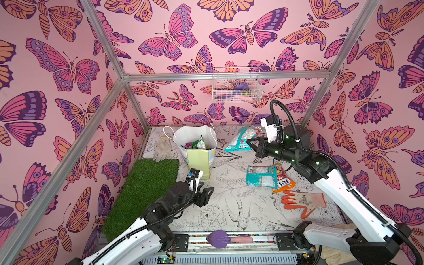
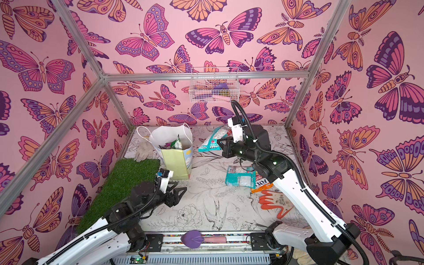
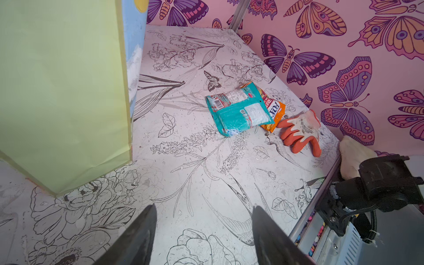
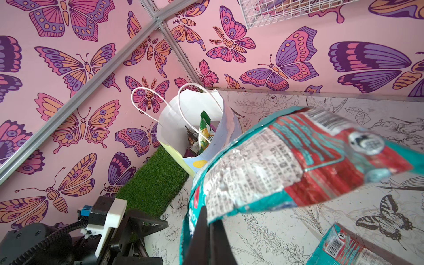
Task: Place the snacks into the paper bag
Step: 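Carry the teal bag with the right gripper toward the paper bag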
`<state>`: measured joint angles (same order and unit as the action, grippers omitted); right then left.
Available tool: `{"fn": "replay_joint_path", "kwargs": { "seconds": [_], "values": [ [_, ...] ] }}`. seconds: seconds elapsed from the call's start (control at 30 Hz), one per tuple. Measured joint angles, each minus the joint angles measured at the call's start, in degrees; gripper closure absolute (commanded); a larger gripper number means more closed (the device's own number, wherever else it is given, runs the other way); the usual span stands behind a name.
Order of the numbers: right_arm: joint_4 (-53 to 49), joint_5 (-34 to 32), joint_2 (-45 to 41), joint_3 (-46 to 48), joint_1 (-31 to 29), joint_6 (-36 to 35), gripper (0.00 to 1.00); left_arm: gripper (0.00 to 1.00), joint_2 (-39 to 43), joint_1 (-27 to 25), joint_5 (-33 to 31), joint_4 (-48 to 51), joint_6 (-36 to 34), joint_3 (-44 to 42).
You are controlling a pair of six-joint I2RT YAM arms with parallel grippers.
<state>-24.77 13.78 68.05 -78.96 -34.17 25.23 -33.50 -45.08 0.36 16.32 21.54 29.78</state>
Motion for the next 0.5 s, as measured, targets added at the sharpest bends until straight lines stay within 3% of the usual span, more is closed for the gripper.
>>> {"fn": "replay_joint_path", "kwargs": {
  "seconds": [0.5],
  "values": [
    [-3.2,-2.3,3.3,-8.7,-4.8,-4.1,1.0,0.32,4.0,0.0,0.0,0.0,0.0,-1.6]
  ]
}}
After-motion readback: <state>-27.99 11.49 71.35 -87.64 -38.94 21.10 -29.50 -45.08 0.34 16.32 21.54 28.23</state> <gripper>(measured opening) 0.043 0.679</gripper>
